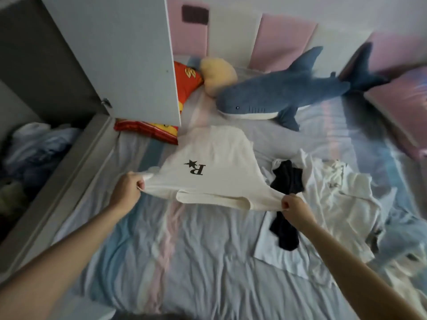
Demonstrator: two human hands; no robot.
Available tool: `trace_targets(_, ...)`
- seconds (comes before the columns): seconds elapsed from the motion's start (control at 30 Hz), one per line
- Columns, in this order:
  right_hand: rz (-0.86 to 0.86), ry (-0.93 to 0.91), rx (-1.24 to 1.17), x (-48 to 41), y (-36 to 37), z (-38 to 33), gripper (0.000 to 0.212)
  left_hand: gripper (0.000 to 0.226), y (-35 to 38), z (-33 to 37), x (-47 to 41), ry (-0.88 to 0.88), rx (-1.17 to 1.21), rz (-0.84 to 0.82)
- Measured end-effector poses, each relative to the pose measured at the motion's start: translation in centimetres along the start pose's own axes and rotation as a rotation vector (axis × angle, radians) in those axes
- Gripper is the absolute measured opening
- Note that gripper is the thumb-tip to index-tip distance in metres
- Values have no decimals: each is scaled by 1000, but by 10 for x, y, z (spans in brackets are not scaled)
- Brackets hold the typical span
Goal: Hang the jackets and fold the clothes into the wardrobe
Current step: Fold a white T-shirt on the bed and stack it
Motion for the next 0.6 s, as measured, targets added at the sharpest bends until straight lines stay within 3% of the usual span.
trace_targets(0.2,-328,35,121,64,184,49,37,29,121,-124,109,-163,-221,-198)
trace_targets(0.33,-467,-54,350,103,248,66,18,24,164,-161,160,-205,-308,-304)
trace_targets(0.43,-623,-82,524,147,314,97,33,21,217,-203,224,-235,-362,-409)
trace_targets(0.6,-762,-26,530,183,347,122,34,17,241,-236,271,-350,-541,-515)
Point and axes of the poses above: each hand's wrist, its own x-axis away from the middle knuckle, its own y-axis out of the palm, z = x × y, the point moved 9 cm from there along -x, towards the middle knuckle, and after that the axes turned 10 degrees about z, right-handed, at the moved point
